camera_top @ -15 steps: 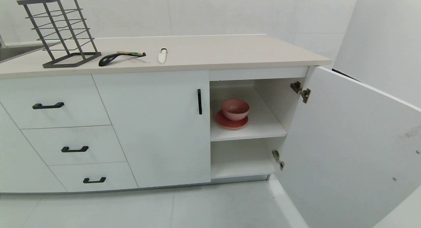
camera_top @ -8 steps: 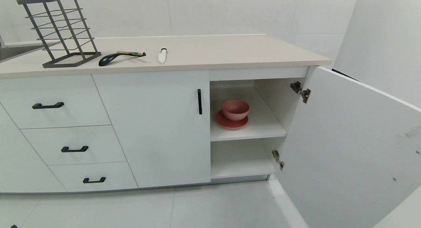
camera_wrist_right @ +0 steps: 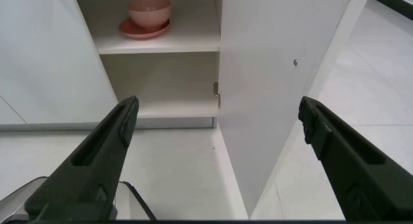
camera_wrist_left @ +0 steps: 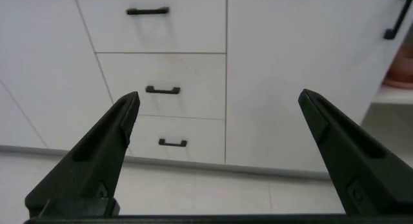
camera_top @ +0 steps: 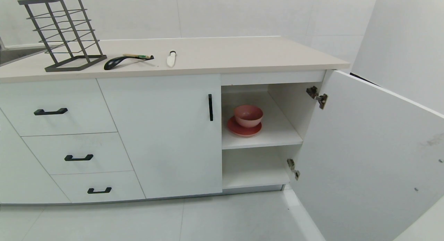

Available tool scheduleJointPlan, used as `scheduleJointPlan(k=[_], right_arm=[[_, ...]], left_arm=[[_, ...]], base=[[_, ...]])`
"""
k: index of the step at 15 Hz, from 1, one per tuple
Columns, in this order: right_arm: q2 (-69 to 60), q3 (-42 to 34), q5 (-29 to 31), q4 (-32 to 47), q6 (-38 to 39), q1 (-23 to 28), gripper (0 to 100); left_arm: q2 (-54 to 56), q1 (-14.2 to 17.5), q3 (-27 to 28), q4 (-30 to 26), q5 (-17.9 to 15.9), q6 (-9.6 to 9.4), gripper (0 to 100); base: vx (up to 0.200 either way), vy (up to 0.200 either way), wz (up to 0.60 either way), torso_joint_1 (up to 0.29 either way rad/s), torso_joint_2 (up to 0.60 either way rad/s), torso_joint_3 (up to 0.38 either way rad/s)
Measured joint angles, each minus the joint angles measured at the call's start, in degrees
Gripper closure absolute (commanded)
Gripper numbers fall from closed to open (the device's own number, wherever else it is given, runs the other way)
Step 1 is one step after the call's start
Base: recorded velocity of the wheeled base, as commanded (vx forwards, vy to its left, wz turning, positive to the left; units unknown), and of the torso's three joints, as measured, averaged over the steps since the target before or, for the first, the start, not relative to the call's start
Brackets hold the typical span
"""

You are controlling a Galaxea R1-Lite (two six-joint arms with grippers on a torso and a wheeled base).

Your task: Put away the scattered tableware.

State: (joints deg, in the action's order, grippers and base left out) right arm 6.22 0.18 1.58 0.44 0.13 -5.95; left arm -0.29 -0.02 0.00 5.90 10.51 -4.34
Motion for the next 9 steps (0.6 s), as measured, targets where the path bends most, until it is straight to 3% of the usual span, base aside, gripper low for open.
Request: scheduleJointPlan(k=[2,3,8,9], right_arm=[[0.0,0.0,0.0,0.0,0.0,0.0,0],[0.0,0.0,0.0,0.0,0.0,0.0,0],[0.1,0.0,0.0,0.0,0.1,0.0,0],[0.1,0.0,0.0,0.0,0.1,0.0,0]], left_arm=[[0.3,-0.1,0.0,-0.6,-5.1,0.95,0],[0.3,-0.1,0.0,-0.6,-5.6,1.08,0],[0.3,-0.1,0.0,-0.7,-5.9,1.15,0],[0.3,0.0,0.0,-0.6,-5.9,1.11,0]], base=[[0.000,0.000,0.00,0.000,0.00,0.000],[0.000,0.000,0.00,0.000,0.00,0.000],[-0.200,-0.200,0.00,0.003,0.00,0.001],[-0.200,0.000,0.00,-0.002,0.00,0.007]])
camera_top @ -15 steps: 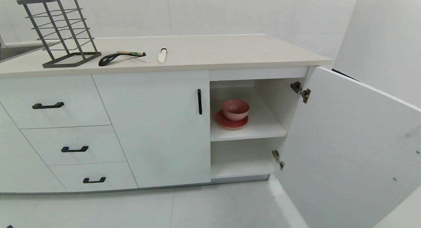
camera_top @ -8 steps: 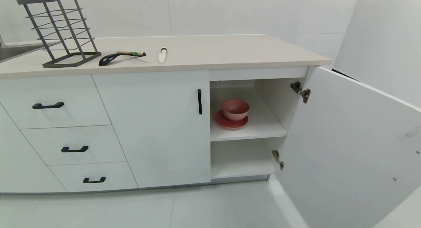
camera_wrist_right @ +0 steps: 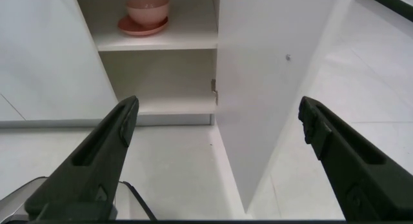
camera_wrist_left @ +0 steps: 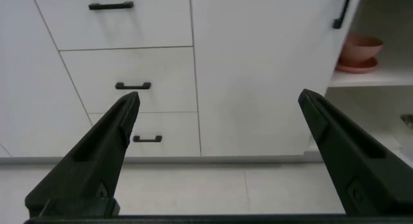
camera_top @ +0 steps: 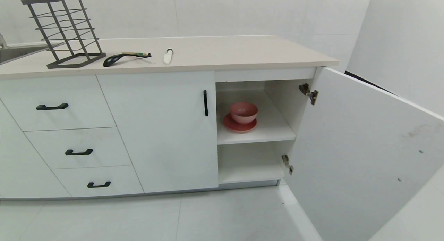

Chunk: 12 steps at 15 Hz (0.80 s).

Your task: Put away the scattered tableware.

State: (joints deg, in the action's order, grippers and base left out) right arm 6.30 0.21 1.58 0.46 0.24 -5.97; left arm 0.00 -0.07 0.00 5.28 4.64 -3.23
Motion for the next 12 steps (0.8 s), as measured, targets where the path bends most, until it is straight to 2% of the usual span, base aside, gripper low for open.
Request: scheduleJointPlan(k=[3,4,6,12], right_arm=[[0.0,0.0,0.0,0.0,-0.1,0.0,0],[0.0,0.0,0.0,0.0,-0.1,0.0,100],[0.0,0.0,0.0,0.0,0.0,0.0,100],[0.1,0.0,0.0,0.0,0.0,-0.1,100]], left_arm=[[0.0,0.0,0.0,-0.1,0.1,0.11,0],[0.0,0.0,0.0,0.0,0.1,0.17,0],[0.0,0.0,0.0,-0.1,0.2,0.52,0],[0.0,0.0,0.0,-0.2,0.4,1.10,0]], base=[[0.000,0.000,0.00,0.000,0.00,0.000],[0.000,0.000,0.00,0.000,0.00,0.000],[0.000,0.000,0.00,0.000,0.00,0.000],[0.000,-0.200,0.00,0.005,0.00,-0.001]])
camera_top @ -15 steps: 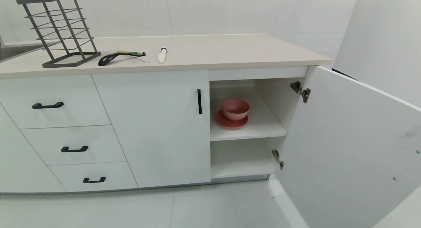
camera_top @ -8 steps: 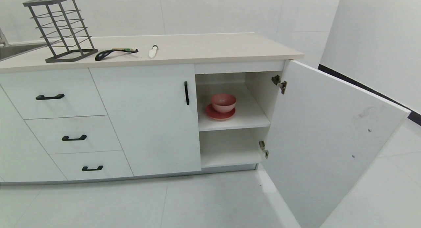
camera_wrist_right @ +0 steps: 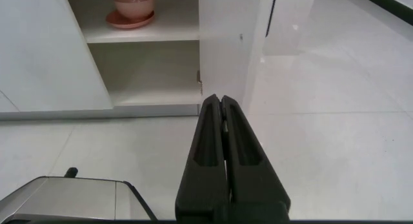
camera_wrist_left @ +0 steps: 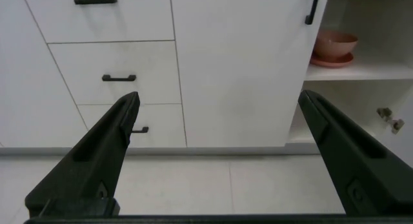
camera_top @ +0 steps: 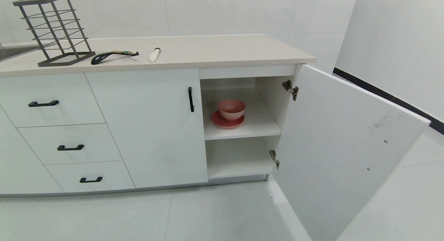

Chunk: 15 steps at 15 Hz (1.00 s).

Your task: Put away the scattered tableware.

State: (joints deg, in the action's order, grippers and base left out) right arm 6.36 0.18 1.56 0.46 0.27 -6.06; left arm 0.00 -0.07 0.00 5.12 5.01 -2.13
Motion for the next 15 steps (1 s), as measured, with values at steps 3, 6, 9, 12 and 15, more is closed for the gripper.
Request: scheduleJointPlan(k=[3,6,9,12,15], right_arm=[[0.0,0.0,0.0,0.0,0.2,0.0,100],[0.0,0.0,0.0,0.0,0.3,0.1,100],[0.0,0.0,0.0,0.0,0.4,0.1,100],[0.0,0.0,0.0,-0.1,0.4,0.1,100],[0.0,0.0,0.0,-0.1,0.4,0.1,100]], left_arm=[[0.0,0.0,0.0,-0.1,-0.2,1.10,0],[0.0,0.0,0.0,-0.1,-0.3,1.07,0],[0.0,0.0,0.0,-0.2,-0.3,0.80,0],[0.0,-0.1,0.0,-0.1,-0.2,0.59,0],[0.0,0.0,0.0,-0.1,-0.2,0.90,0]], base=[[0.000,-0.200,0.00,0.002,0.00,0.002],[0.000,-0.200,0.00,-0.002,0.01,0.001],[0.000,0.000,0.00,0.000,0.00,0.000],[-0.200,-0.200,0.00,0.006,0.01,0.002],[-0.133,-0.200,0.00,0.007,0.00,0.004]])
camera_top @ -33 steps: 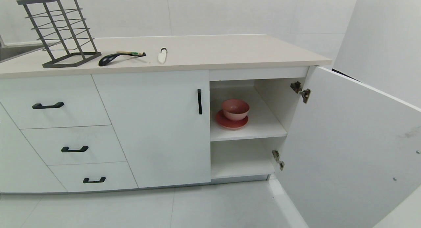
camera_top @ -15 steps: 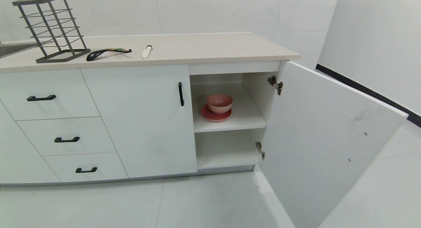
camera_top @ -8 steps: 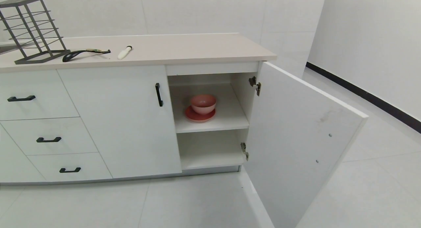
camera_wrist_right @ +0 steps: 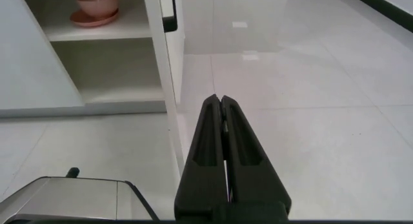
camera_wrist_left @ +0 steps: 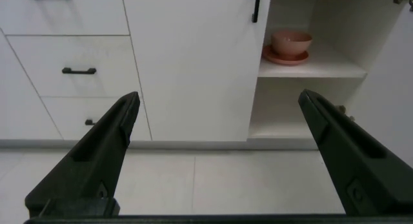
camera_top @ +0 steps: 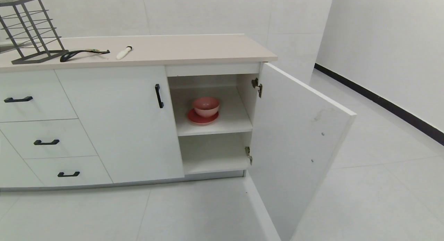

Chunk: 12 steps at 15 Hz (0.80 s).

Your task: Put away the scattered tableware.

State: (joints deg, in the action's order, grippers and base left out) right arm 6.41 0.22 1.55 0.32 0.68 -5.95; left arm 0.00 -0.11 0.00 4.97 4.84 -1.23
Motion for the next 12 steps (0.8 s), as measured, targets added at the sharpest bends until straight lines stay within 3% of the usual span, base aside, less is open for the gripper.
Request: scheduleJointPlan(k=[4,8,12], right_arm=[[0.0,-0.1,0.0,-0.8,-0.3,0.0,100],[3.4,4.9,-1.5,-14.8,-0.3,1.7,100],[20.3,12.2,-12.2,-17.9,-3.5,2.5,100]], left_arm=[[0.0,0.1,0.0,-0.1,0.9,0.59,0],[0.0,0.1,0.0,0.0,0.8,0.63,0],[0.0,0.0,0.0,-0.1,0.9,1.99,0]], base=[[0.000,0.000,0.00,0.000,0.00,0.000],[0.000,0.000,0.00,0.000,0.00,0.000],[0.000,0.000,0.00,0.000,0.00,0.000]])
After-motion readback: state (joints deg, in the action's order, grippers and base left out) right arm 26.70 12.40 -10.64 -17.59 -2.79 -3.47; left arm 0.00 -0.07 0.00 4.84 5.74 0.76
